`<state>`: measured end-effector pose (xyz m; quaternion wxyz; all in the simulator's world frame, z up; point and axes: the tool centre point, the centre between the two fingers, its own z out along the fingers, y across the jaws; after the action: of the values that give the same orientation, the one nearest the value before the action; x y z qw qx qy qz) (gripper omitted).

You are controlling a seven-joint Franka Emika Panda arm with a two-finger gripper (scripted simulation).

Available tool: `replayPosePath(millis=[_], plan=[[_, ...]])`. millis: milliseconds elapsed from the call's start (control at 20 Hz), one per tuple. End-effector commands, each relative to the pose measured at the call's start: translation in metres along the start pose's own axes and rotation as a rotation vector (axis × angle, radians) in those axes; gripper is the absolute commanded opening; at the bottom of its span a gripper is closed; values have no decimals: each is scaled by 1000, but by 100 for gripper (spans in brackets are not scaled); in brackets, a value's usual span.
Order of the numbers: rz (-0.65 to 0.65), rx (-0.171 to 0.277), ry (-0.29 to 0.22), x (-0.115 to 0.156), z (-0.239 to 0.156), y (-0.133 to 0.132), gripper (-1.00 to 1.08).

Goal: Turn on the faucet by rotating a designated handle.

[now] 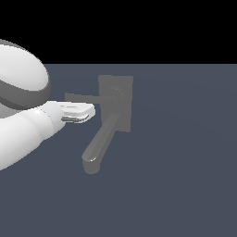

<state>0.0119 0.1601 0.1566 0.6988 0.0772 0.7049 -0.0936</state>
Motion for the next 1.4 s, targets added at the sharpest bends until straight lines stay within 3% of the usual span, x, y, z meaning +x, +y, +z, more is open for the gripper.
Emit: replayPosePath(millis=[0, 100, 250, 1350], plan=[[4, -3, -6, -15, 0, 3, -100], [4, -3, -6, -23, 0, 4, -100], [0, 2, 5, -15, 0, 0, -100], [4, -3, -6, -88, 0, -20, -100]])
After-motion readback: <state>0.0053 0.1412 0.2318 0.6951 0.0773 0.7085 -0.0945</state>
